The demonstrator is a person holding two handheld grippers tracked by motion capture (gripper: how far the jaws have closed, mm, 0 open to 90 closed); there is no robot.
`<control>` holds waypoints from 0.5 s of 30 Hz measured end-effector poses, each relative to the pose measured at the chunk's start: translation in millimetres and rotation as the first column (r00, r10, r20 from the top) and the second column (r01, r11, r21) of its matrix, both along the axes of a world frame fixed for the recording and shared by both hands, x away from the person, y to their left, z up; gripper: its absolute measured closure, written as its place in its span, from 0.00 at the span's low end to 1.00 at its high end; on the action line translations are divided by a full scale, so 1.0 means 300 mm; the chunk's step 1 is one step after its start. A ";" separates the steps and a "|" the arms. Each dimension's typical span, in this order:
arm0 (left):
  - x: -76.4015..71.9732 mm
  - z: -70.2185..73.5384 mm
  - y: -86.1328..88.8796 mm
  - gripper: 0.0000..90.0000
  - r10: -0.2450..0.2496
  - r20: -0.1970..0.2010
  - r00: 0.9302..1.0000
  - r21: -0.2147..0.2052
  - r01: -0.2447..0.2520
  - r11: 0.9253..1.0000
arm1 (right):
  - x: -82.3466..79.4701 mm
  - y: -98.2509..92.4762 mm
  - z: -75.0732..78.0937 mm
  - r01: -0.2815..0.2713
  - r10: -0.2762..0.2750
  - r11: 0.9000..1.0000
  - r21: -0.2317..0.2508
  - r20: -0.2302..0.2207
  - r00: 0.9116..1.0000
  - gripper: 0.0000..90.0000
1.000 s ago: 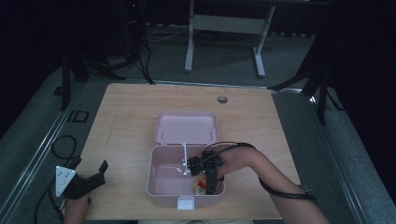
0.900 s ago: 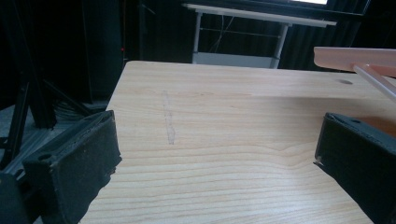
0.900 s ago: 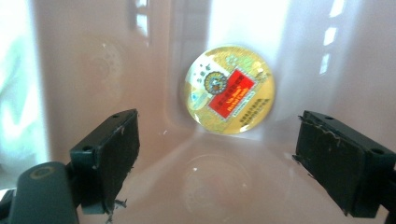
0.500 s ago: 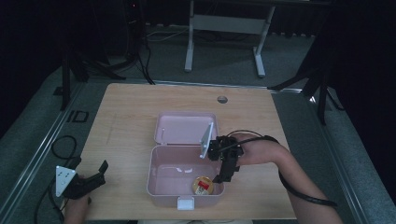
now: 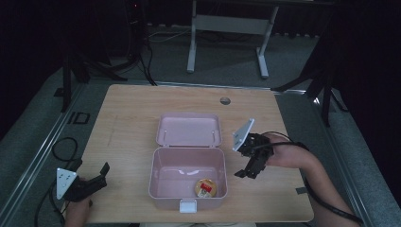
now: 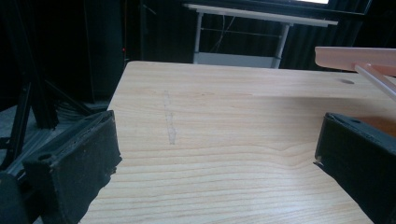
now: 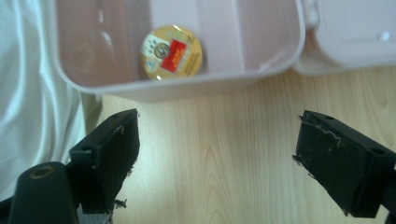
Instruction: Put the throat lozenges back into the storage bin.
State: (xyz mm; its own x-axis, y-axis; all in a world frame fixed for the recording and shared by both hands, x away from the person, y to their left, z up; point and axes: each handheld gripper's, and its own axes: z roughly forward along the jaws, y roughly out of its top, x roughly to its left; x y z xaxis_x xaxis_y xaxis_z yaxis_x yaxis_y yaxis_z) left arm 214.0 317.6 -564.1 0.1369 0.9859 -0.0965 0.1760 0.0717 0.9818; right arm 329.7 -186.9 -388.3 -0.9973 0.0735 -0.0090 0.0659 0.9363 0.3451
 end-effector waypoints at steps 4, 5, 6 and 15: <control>0.000 0.000 0.000 0.00 0.000 0.000 1.000 -0.001 0.000 1.000 | 0.015 -0.056 -0.068 0.054 -0.055 0.998 0.033 0.022 0.998 0.14; 0.000 0.000 -0.001 0.00 0.000 0.000 1.000 -0.001 0.000 1.000 | 0.020 -0.070 -0.085 0.069 -0.070 0.997 0.040 0.020 0.997 0.14; 0.000 0.000 -0.001 0.00 0.000 -0.001 1.000 -0.001 0.000 1.000 | 0.029 -0.094 -0.118 0.097 -0.100 0.993 0.066 0.038 0.994 0.14; 0.000 0.000 -0.001 0.00 0.000 -0.002 1.000 0.000 0.000 1.000 | 0.064 -0.169 -0.248 0.217 -0.234 0.963 0.162 0.096 0.967 0.14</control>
State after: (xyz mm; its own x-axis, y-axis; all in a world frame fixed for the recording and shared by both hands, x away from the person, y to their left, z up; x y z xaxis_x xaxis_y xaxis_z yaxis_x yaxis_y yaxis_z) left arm 214.1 317.4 -564.0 0.1369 0.9859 -0.0966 0.1781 0.0715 0.9814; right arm 348.8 -237.6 -462.7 -0.9476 0.3058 -0.0928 0.2220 0.8387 0.4972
